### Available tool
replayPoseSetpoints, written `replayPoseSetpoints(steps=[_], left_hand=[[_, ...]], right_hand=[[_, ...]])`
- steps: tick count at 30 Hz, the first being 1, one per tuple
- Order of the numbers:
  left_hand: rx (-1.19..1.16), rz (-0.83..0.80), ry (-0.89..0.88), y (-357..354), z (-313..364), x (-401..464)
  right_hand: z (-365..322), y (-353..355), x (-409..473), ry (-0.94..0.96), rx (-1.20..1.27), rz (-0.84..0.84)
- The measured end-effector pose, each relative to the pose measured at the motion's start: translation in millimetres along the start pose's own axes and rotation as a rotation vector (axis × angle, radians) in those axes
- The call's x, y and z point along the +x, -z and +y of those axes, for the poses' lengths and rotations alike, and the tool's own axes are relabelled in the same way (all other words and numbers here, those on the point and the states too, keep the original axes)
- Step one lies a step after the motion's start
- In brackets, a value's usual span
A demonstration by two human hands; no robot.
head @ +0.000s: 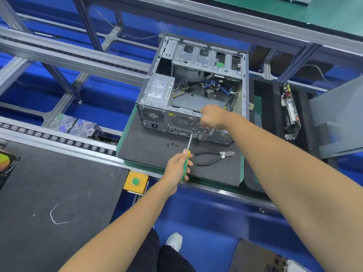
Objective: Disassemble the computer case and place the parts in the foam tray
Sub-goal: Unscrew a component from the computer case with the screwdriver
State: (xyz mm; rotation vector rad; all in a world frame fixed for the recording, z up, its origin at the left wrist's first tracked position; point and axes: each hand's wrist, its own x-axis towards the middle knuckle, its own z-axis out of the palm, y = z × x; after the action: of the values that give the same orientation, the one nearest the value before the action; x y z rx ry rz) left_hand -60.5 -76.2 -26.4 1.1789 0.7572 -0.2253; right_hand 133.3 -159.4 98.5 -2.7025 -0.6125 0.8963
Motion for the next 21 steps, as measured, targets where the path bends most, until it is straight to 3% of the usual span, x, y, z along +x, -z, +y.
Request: replayPoseSetpoints(steps=[7, 16, 21], left_hand=[[0.004, 0.080, -0.132, 9.3, -7.1, 1.7], [-0.051, -0.030, 0.053, 3.6, 0.6, -3.9], [-0.008, -0.005, -0.027, 3.9, 0.5, -2.7]], right_hand=[[-1.4, 0.4, -1.5, -0.008, 0.006, -0.017], [1.2, -0.2, 0.4, 0.014, -0.034, -0.003], [1.6, -1.1, 1.3, 0.030, -0.032, 0.009]])
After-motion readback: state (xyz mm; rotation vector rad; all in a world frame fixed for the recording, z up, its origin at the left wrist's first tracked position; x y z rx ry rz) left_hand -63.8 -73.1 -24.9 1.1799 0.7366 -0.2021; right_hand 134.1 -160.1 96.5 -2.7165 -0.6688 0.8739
